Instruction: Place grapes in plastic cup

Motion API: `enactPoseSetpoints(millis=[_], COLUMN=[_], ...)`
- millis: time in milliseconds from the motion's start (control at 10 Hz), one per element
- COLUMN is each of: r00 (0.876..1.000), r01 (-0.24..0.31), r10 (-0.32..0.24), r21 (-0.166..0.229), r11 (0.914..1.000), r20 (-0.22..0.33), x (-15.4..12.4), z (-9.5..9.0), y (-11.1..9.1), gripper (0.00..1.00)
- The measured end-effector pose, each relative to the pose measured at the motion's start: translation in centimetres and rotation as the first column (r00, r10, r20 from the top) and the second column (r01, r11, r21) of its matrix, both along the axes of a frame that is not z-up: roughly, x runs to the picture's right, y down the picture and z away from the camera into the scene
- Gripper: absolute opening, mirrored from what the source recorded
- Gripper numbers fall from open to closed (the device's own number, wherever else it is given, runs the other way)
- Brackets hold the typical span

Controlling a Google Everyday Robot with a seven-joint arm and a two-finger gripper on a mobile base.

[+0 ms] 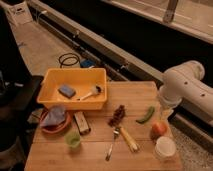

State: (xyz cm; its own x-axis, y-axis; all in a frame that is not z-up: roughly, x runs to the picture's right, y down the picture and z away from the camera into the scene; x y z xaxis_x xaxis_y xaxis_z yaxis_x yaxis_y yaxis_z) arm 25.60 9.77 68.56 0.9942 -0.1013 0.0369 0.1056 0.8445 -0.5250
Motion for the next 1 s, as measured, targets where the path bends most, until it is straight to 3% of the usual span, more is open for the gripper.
enactPoseSetpoints(millis=[100,300,800,900,1000], r00=[0.996,0.979,0.977,0.969,0.951], r01=[0.073,0.153,0.159,0.202,0.26], r10=[-0.074,-0.155,-0.161,-0.201,-0.259], r21=[0.005,0.022,0.023,0.01,0.013], r11=[0.9973,0.9879,0.9869,0.9794,0.9654], r20=[0.054,0.136,0.139,0.14,0.169], x=[-2.3,-5.5,-5.6,-5.9,-6.8], z=[-0.1,-0.1,-0.1,0.5,1.4], y=[-0.4,-1.1,-1.2,-1.3,-1.5], gripper=[0.65,0.65,0.65,0.65,0.65])
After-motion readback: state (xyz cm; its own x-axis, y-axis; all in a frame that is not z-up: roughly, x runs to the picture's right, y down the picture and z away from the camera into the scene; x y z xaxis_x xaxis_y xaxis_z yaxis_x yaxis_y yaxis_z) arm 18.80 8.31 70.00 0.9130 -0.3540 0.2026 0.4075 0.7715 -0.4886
